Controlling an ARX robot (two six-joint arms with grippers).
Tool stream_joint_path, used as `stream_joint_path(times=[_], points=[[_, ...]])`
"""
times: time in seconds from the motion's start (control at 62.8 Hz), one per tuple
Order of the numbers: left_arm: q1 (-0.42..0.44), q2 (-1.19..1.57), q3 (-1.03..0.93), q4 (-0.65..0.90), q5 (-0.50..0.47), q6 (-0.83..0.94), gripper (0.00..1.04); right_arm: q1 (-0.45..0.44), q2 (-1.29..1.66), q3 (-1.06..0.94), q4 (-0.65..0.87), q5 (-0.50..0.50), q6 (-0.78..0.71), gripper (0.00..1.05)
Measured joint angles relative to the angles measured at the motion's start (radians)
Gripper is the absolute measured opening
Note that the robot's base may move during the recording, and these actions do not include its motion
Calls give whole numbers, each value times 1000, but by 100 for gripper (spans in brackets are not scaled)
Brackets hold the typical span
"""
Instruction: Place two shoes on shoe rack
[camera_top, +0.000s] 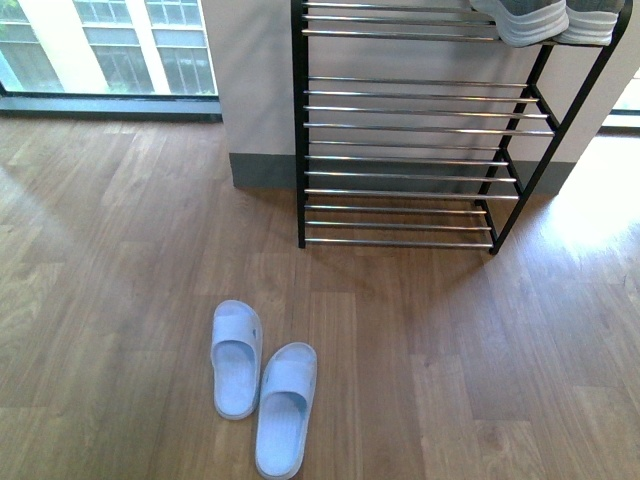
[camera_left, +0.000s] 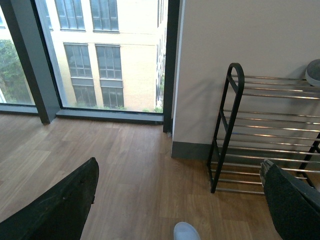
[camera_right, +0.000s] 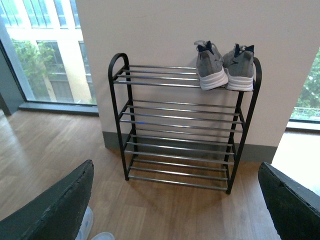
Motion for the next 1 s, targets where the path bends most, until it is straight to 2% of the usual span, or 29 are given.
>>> stream_joint_path(times=[1.004], points=[[0,0,0,0,2,0,95,0,1,0,0,3,0,95]])
